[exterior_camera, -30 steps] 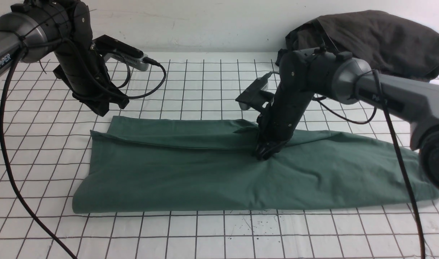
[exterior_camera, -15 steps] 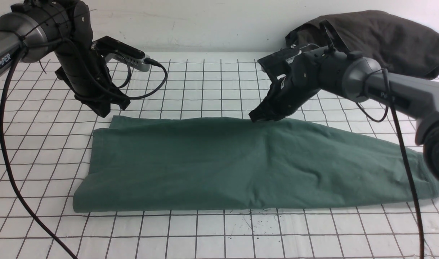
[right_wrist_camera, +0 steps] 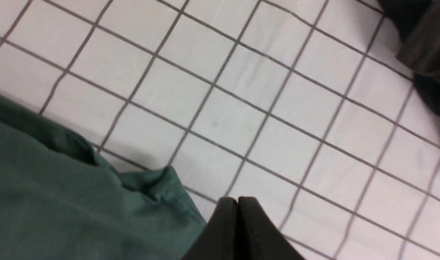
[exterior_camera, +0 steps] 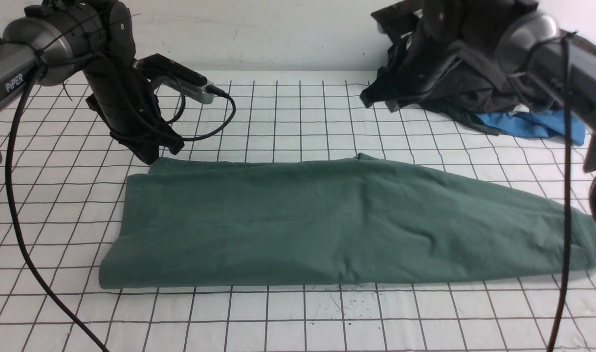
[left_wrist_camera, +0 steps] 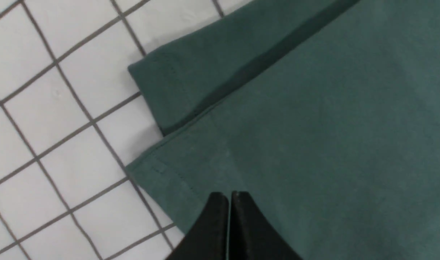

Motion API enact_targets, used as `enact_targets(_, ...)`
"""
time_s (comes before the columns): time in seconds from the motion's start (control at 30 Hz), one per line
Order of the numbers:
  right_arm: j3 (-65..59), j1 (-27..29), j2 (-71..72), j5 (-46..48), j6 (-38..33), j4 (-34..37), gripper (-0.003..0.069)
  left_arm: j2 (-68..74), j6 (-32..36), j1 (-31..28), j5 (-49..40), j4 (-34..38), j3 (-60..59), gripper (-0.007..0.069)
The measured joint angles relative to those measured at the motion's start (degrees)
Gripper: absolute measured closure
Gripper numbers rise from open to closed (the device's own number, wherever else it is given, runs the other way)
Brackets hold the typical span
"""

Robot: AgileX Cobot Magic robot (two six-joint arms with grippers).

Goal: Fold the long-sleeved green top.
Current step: Use the right arm to clamp the right edge of the fabric

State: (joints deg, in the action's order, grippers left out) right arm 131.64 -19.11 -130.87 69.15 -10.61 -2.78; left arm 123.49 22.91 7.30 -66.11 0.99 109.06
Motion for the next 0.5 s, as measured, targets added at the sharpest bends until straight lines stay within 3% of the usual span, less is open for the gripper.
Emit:
enact_targets(0.23,-12.44,7.95,12.01,1.61,-1.24,2.45,0.0673,-1.13,1.57,4.12,-3.21,2.30,0.02,0.0632)
enact_targets(0.5,-46.23,22.45,29.23,-0.28,0.53,4.03,0.0673,-1.18,1.59,9.08,-4.14,3.78,0.02,0.0632)
